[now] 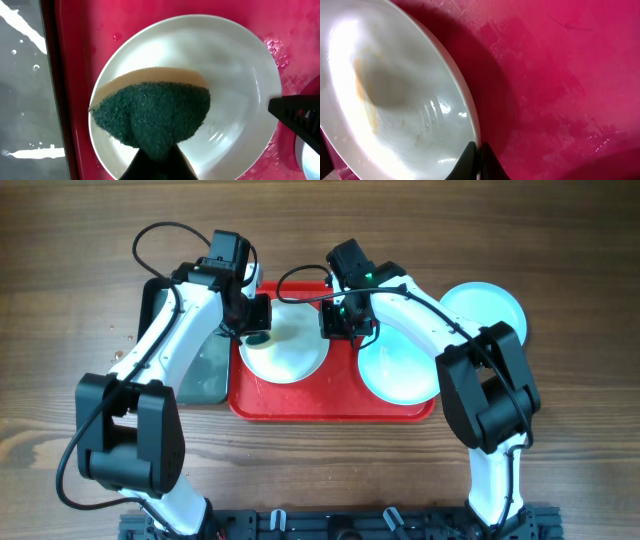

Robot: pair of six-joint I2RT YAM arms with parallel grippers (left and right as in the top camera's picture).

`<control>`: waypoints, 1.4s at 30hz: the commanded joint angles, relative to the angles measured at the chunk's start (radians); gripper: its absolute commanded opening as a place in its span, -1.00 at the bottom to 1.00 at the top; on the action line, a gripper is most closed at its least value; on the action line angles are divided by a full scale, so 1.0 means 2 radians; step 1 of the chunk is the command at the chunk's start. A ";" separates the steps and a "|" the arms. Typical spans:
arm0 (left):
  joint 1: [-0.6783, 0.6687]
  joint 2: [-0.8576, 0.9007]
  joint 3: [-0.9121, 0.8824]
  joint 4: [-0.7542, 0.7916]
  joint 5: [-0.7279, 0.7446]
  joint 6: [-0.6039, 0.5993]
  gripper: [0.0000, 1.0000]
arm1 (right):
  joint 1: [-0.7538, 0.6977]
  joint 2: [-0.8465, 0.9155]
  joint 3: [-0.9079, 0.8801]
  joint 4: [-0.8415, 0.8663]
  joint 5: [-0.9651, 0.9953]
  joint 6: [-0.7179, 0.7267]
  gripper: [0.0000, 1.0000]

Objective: Clean dirty plates on tray and stack at the side
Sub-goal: 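Scrub the white plate with the sponge while right gripper holds it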

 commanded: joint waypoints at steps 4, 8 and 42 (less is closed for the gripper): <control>-0.001 0.001 -0.021 0.022 -0.005 -0.005 -0.92 | 0.002 -0.016 -0.006 0.001 -0.002 0.002 -0.92; -0.001 0.001 -0.060 0.069 -0.011 -0.005 -0.92 | 0.002 -0.016 -0.006 0.001 -0.002 0.002 -0.91; -0.006 0.025 -0.093 0.090 -0.072 -0.005 -0.92 | 0.031 -0.016 -0.014 0.000 0.041 0.014 -0.61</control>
